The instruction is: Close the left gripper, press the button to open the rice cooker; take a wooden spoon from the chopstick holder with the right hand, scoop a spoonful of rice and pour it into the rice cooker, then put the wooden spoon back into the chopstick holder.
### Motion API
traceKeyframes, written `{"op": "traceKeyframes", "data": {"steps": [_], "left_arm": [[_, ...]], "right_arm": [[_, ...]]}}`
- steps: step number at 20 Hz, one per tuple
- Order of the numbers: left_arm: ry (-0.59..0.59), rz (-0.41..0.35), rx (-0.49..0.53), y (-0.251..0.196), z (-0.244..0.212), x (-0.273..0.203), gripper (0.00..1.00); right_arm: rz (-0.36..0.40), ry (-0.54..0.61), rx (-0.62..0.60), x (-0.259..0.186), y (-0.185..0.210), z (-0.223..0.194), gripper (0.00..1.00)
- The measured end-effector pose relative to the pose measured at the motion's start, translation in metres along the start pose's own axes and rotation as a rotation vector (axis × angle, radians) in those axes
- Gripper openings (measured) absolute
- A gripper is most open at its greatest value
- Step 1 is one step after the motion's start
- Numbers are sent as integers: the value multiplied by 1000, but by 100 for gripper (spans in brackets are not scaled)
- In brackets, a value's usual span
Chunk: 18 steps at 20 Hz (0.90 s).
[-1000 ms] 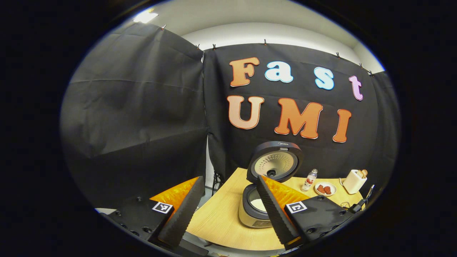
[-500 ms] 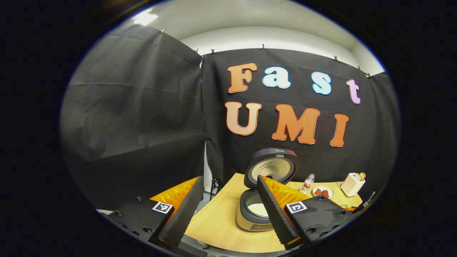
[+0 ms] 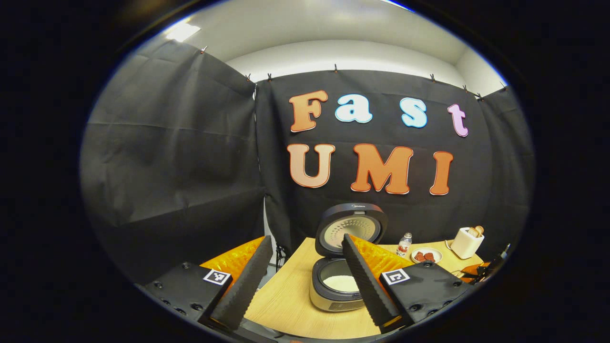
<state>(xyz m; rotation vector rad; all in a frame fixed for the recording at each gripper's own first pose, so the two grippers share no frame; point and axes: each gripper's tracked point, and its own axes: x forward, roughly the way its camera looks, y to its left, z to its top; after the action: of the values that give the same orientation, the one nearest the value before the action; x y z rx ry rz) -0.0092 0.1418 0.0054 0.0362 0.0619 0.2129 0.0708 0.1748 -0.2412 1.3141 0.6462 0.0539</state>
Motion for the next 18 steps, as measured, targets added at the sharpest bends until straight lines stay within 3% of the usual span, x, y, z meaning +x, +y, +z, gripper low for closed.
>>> {"op": "traceKeyframes", "data": {"steps": [9,18], "left_arm": [[-14,-35,9,1,2,-13,99],[-14,-8,4,23,-5,-33,100]], "right_arm": [[69,26,49,-3,65,-12,13],[135,80,16,24,146,-47,13]]}}
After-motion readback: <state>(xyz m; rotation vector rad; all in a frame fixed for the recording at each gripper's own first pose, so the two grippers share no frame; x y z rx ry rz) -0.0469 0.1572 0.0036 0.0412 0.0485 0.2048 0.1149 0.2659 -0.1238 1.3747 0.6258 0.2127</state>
